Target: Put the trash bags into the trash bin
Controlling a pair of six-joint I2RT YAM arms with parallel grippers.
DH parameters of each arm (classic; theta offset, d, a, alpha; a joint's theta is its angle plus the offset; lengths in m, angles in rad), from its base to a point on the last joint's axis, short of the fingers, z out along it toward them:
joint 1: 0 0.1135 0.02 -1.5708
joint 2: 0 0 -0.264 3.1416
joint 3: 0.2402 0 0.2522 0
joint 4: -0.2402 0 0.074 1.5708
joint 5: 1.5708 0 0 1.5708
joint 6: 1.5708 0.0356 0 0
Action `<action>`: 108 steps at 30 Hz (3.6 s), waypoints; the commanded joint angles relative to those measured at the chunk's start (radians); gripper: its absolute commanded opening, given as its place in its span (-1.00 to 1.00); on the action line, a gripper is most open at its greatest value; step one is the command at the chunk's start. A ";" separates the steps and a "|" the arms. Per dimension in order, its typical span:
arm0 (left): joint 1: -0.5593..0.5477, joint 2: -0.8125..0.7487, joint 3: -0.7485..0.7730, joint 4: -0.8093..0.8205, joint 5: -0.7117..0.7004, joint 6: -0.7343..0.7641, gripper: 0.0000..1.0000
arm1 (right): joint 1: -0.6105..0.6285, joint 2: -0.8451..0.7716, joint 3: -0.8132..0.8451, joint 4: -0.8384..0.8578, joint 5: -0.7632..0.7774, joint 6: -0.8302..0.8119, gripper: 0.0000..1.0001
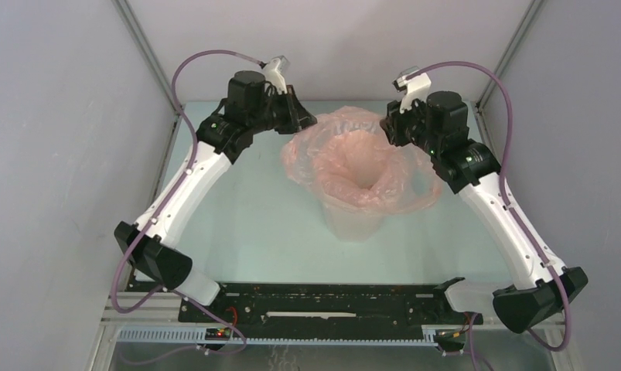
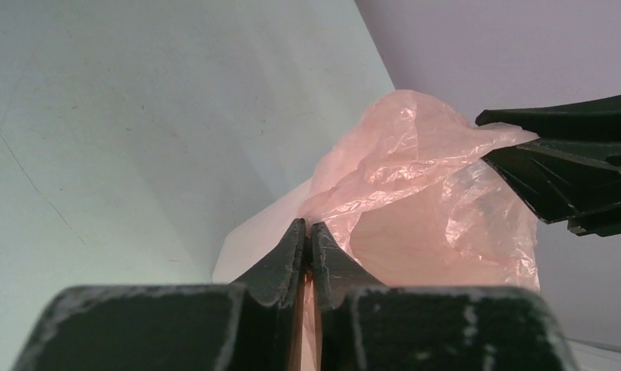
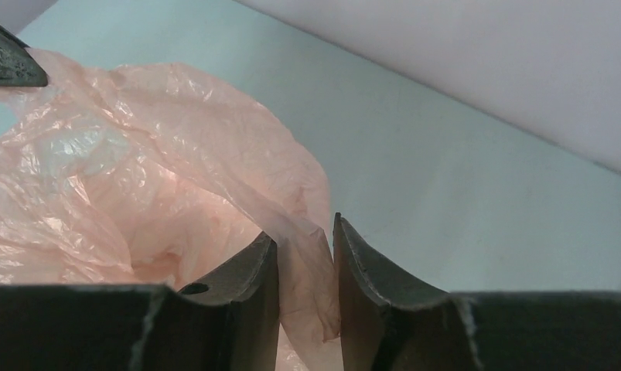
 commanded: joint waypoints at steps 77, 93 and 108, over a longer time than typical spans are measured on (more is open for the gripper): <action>0.120 -0.705 -0.965 0.464 0.040 -0.945 0.98 | -0.170 -0.695 -0.483 -0.402 -0.282 1.092 0.80; 0.022 -0.660 -0.986 0.387 -0.014 -0.831 -0.84 | -0.172 -0.760 -0.531 -0.440 -0.310 1.033 -0.54; 0.000 -0.825 -1.073 0.174 0.020 -0.759 -0.99 | -0.171 -0.763 -0.549 -0.585 -0.241 0.812 -0.82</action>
